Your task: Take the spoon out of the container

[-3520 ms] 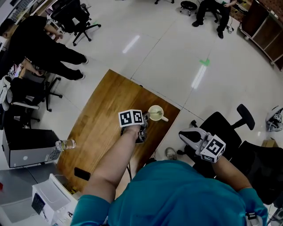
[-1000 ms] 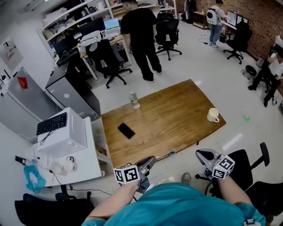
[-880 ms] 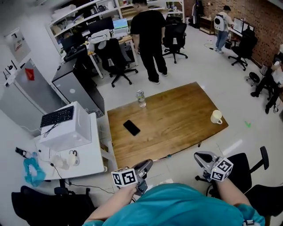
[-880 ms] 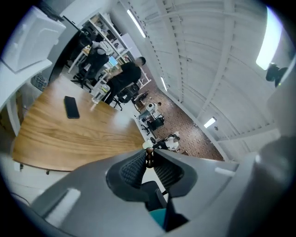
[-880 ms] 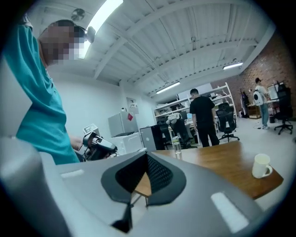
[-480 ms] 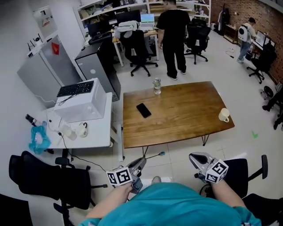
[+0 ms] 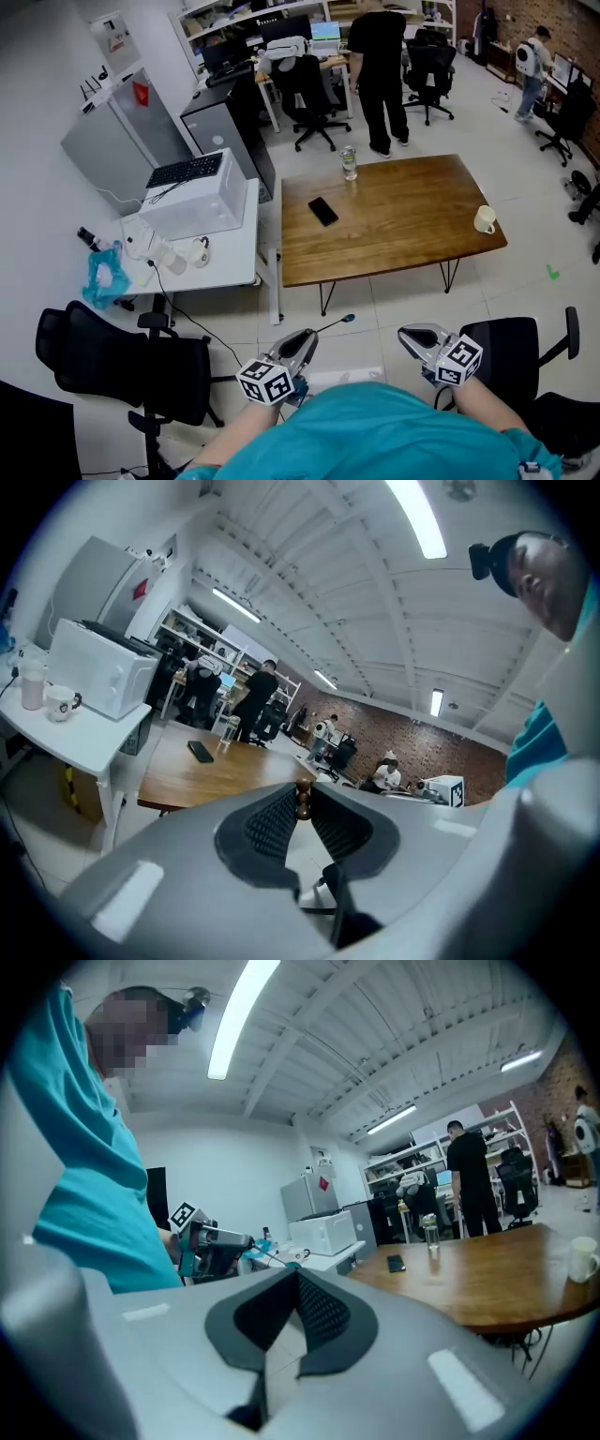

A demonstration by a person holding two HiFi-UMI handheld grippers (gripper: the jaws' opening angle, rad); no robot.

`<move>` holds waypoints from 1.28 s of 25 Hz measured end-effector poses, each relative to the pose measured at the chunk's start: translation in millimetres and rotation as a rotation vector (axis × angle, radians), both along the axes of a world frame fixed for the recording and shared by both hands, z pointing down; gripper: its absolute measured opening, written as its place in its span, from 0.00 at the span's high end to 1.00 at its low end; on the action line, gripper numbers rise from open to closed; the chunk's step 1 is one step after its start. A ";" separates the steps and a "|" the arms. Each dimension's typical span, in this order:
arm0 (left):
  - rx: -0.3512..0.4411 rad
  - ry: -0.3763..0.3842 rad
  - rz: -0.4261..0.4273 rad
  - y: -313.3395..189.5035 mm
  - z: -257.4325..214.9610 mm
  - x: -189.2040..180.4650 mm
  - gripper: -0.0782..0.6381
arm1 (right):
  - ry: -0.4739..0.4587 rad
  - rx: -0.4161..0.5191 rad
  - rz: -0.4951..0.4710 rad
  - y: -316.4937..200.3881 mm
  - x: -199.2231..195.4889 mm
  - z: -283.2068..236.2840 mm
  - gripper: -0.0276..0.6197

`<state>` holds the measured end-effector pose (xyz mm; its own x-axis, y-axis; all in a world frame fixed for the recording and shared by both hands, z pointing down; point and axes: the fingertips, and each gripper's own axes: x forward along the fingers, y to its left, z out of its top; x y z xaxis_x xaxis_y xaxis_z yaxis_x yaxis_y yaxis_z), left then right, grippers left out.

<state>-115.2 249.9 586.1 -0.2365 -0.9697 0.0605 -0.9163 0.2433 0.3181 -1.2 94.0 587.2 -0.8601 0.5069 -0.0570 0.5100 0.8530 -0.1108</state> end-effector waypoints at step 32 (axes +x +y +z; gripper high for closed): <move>0.067 -0.195 -0.065 192.7 -5.7 -49.7 0.82 | 0.025 0.010 -0.091 189.9 -79.7 7.8 0.96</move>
<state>-164.9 442.6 580.4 -0.2999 -0.9523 -0.0572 -0.9451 0.2884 0.1535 -80.8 283.9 595.0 -0.8117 0.5832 -0.0311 0.5825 0.8045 -0.1160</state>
